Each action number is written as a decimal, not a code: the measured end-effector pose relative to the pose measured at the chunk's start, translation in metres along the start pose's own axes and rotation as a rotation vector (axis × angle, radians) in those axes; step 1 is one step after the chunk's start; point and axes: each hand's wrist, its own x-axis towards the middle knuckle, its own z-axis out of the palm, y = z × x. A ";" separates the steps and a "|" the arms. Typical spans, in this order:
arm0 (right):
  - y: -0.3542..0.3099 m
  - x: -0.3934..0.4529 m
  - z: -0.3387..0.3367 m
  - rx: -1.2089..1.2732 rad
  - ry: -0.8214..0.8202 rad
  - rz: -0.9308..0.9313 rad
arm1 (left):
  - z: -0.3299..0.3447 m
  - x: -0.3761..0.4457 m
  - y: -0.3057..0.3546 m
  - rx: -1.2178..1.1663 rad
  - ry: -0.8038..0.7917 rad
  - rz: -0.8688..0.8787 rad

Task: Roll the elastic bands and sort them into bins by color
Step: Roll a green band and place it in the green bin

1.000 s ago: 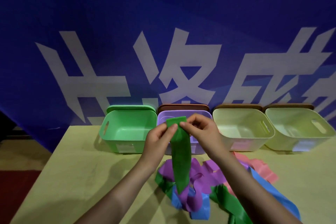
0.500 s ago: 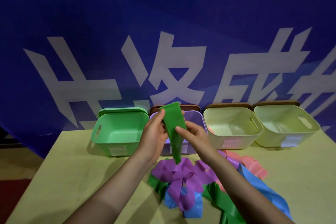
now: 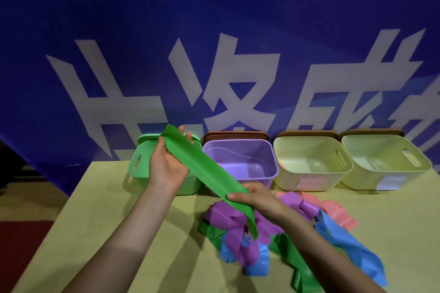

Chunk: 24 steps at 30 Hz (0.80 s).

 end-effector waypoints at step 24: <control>0.036 -0.017 -0.044 -0.304 0.150 -0.007 | 0.008 -0.019 -0.022 0.256 -0.085 0.136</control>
